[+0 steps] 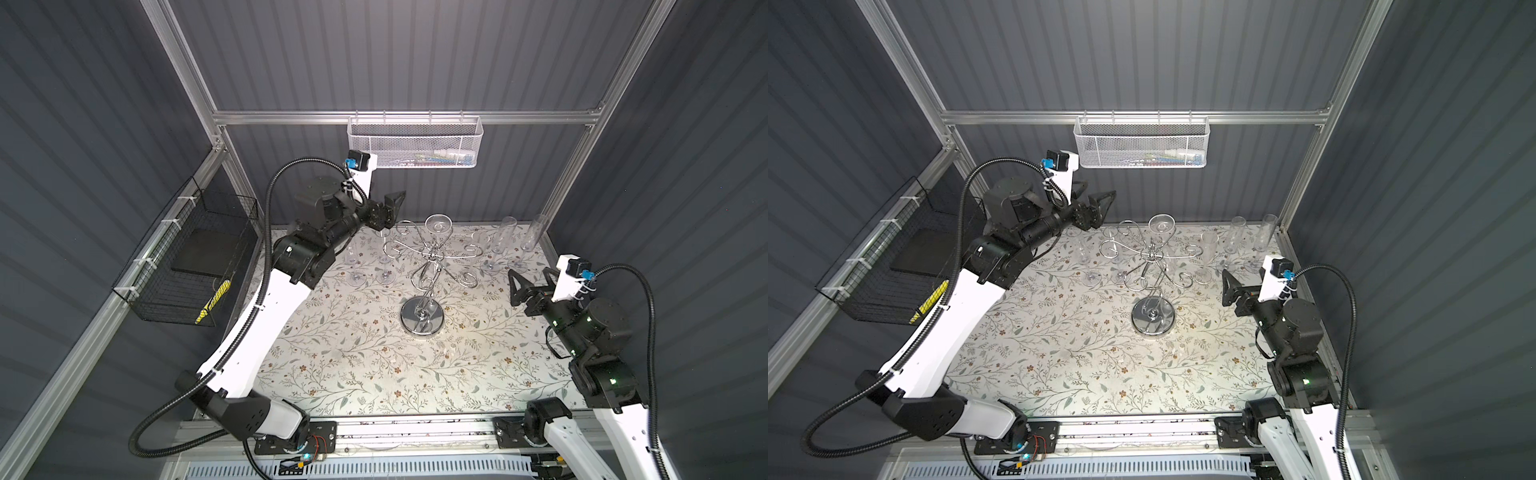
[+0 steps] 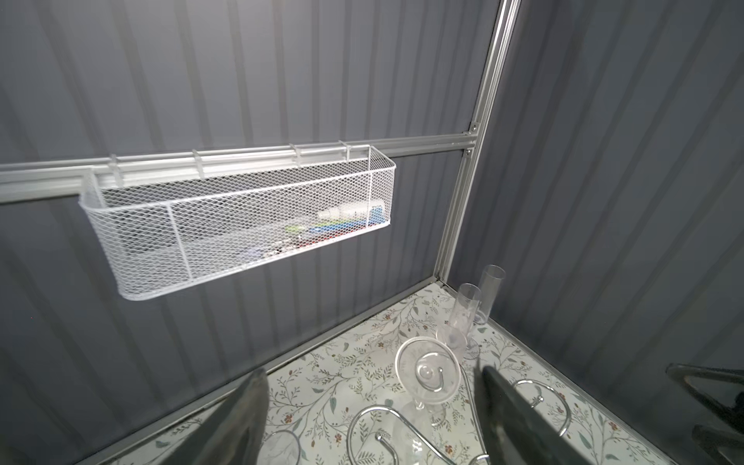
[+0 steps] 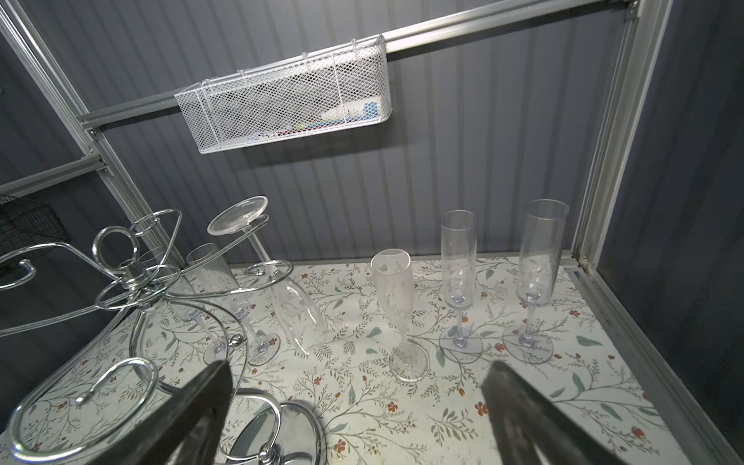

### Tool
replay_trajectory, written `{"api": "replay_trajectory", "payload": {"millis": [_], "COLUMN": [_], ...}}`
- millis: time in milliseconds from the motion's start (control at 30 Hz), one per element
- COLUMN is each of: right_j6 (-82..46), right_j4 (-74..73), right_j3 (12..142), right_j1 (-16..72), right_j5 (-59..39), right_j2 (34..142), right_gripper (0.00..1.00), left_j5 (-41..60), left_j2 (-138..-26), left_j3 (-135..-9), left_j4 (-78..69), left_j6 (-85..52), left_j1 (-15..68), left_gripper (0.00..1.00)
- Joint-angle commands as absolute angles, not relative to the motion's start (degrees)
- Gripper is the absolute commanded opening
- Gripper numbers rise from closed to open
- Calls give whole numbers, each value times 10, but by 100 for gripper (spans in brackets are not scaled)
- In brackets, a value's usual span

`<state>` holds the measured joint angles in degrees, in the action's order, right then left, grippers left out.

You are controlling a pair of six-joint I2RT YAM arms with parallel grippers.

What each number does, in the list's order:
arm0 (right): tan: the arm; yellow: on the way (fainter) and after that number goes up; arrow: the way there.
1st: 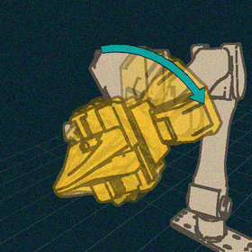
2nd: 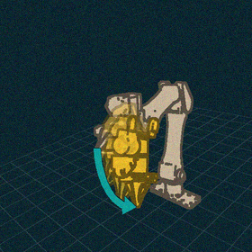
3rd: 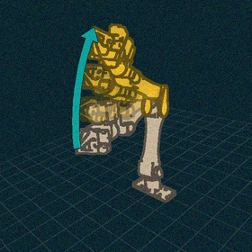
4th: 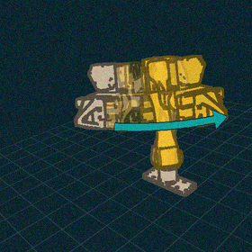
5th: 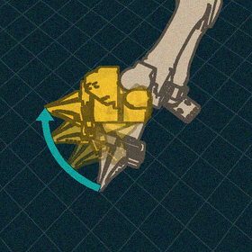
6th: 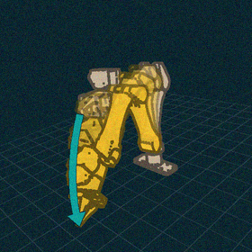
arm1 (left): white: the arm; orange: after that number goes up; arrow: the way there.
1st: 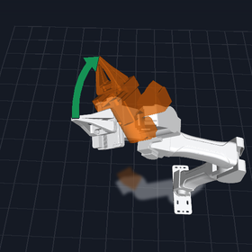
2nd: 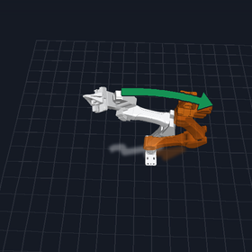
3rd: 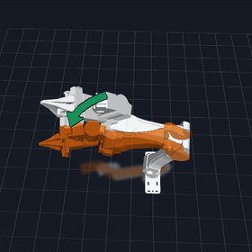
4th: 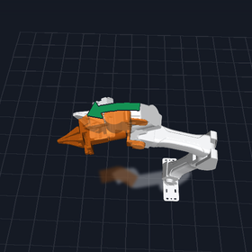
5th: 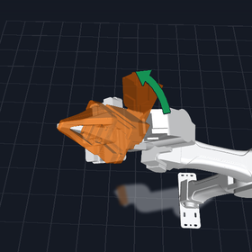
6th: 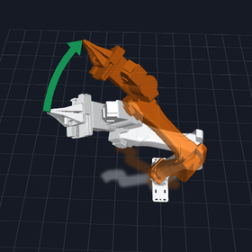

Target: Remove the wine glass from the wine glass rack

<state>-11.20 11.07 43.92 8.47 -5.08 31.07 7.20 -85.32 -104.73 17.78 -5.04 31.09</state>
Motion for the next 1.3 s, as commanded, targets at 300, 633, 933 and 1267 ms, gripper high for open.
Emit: {"api": "replay_trajectory", "payload": {"millis": [300,633,933,1267], "right_j6": [-133,-176,-219,-251], "right_j4": [173,259,257,281], "right_j3": [501,739,901,1010], "right_j1": [87,86,85,83], "right_j5": [-100,-226,-333,-421], "right_j2": [308,543,765,912], "right_gripper": [99,91,74,53], "left_j5": [238,175,145,129], "left_j2": [-1019,-897,-820,-775], "left_j3": [-1227,-1042,-956,-911], "left_j4": [261,155,168,170], "left_j6": [-137,-129,-101,-93], "left_j1": [258,258,257,258], "left_gripper": [79,79,80,80]}}
